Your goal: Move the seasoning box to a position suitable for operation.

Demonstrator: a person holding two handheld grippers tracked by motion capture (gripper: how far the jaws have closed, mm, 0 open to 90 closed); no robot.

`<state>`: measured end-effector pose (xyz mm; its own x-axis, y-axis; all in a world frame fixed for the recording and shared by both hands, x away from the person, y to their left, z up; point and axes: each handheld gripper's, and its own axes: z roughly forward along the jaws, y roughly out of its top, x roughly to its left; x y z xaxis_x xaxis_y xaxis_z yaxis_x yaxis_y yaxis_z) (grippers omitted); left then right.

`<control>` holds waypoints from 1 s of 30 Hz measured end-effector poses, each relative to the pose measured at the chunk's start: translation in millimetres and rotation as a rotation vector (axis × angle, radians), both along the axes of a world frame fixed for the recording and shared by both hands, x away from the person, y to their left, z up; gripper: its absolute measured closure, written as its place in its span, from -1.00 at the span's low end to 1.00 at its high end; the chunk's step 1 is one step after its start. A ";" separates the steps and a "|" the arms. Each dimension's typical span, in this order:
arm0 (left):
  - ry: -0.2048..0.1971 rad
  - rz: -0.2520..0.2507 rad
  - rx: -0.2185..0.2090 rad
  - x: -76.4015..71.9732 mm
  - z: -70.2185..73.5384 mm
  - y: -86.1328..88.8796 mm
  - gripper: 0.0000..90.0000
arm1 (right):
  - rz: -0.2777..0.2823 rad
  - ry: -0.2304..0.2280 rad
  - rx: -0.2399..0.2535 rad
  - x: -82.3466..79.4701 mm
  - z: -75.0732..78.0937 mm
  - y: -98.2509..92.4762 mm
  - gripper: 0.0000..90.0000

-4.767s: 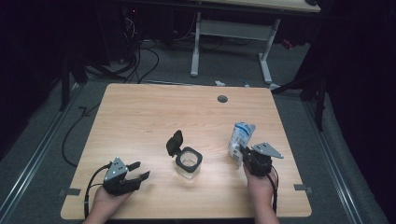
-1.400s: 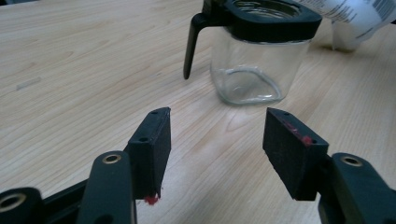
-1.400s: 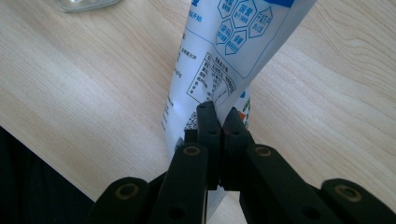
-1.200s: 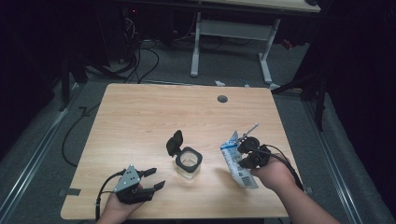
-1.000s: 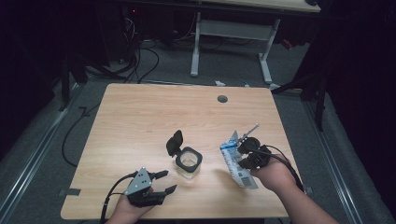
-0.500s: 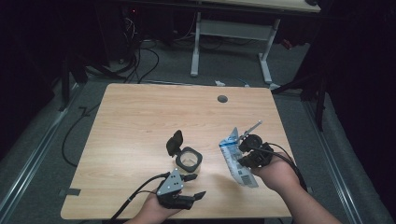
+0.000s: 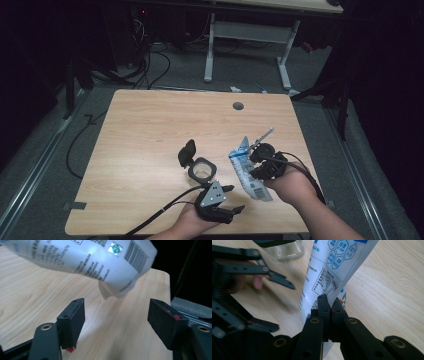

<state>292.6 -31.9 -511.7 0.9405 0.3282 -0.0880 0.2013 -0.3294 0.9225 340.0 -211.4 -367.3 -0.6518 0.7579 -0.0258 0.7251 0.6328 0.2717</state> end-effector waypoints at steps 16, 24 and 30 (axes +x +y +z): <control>0.003 0.002 0.003 -1.8 -0.2 1.8 -0.36 | 0.054 0.007 0.019 -6.4 7.3 29.0 0.99; -0.017 0.024 -0.020 -3.8 1.9 14.1 -0.28 | 0.074 0.010 0.029 -5.1 12.5 45.8 0.99; -0.035 0.039 -0.040 -6.6 5.0 23.9 -0.24 | 0.102 0.010 0.024 -5.5 16.6 58.8 0.99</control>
